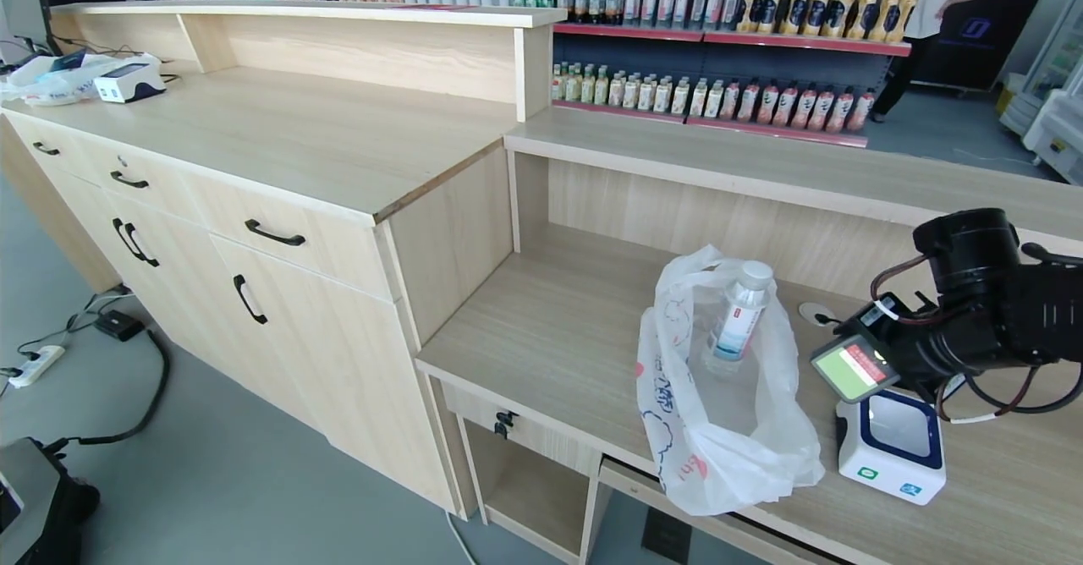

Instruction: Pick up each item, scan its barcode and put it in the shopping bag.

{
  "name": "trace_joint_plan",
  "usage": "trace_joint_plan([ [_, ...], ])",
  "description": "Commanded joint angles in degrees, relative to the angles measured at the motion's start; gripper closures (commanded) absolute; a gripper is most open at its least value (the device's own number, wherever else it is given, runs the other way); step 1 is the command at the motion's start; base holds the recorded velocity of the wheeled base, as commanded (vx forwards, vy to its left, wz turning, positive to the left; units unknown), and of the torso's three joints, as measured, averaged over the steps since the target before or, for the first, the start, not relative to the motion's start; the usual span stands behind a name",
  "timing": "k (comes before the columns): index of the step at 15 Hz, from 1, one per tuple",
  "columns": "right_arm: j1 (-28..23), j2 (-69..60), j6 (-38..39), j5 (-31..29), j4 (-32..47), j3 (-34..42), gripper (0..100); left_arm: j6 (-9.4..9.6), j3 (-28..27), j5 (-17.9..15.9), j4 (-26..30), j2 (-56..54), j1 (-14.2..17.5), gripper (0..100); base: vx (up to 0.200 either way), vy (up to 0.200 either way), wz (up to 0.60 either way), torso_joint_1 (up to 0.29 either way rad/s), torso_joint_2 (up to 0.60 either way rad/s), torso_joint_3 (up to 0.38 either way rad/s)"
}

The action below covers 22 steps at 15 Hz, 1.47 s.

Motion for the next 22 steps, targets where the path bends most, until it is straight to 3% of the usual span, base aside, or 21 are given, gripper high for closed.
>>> trace_joint_plan([
  [1, 0.6, 4.5, -0.3, -0.1, -0.2, -0.8, 100, -0.02, 0.0, 0.0, 0.0, 0.0, 0.0, 0, 0.000, 0.000, 0.00, 0.000, 0.00, 0.000],
  [11, 2.4, 7.4, -0.6, -0.4, -1.5, -1.7, 100, -0.02, 0.0, 0.0, 0.0, 0.0, 0.0, 0, 0.000, 0.000, 0.00, 0.000, 0.00, 0.000],
  [22, 2.1, 3.6, -2.9, -8.7, -1.0, 3.0, 100, -0.02, 0.0, 0.0, 0.0, 0.0, 0.0, 0, 0.000, 0.000, 0.00, 0.000, 0.00, 0.000],
])
